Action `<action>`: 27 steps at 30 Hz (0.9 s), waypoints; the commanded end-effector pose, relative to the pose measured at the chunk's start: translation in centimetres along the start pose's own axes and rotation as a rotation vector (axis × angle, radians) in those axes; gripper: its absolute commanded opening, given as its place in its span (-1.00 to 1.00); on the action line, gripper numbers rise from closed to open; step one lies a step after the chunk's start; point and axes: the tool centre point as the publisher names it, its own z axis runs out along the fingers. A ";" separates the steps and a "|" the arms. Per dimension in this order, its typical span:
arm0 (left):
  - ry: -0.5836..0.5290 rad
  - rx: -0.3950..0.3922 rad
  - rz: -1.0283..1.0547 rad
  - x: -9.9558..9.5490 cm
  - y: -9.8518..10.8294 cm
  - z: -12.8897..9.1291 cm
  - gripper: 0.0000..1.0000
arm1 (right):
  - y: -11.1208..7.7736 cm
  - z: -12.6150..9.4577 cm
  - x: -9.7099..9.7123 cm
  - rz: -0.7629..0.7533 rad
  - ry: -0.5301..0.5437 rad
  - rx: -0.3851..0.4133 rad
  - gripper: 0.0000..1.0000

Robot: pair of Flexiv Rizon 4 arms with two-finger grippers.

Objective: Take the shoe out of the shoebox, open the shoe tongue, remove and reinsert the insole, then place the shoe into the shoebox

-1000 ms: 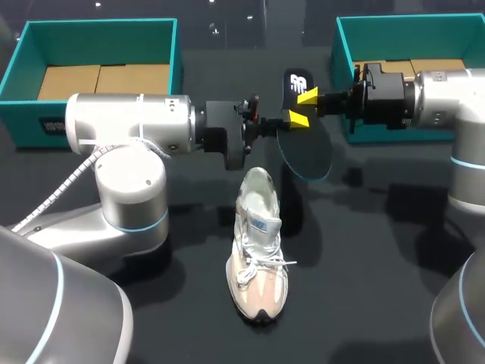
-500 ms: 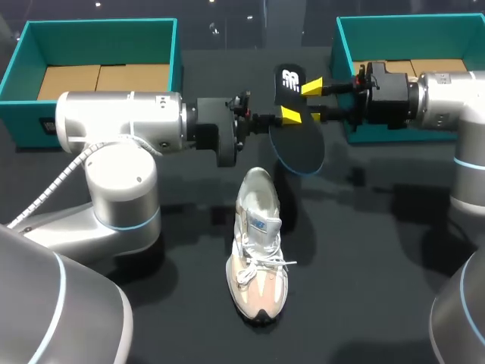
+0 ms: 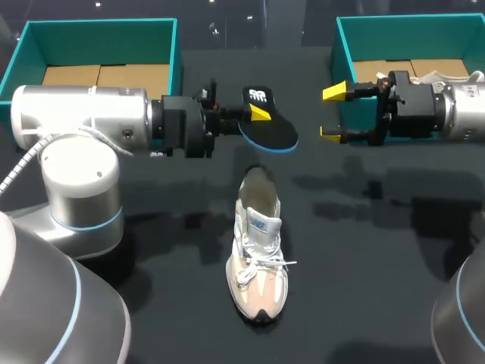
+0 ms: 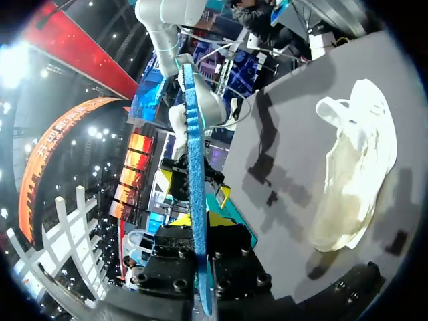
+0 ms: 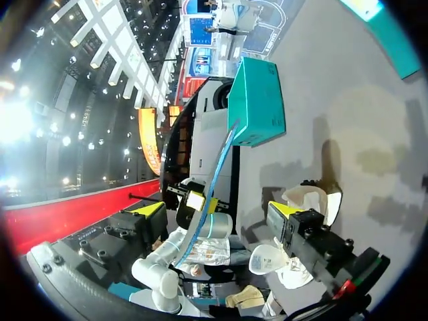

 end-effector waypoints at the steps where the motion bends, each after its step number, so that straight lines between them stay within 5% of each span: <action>1: 0.101 0.032 -0.310 -0.4 -0.4 -1.4 -1.00 | -0.6 -0.5 0.3 0.010 -0.018 -0.008 1.00; 12: 0.101 0.032 -0.310 -0.4 -0.4 -1.4 -1.00 | -0.6 -0.5 0.3 0.010 -0.018 -0.008 1.00; 20: 0.156 0.021 -0.653 -1.0 -1.7 -1.3 -1.00 | -0.6 -0.5 0.3 0.010 -0.018 -0.008 1.00; 27: 0.276 0.156 -1.235 -3.5 -1.1 -1.5 -1.00 | -0.6 -0.5 0.3 0.010 -0.018 -0.008 1.00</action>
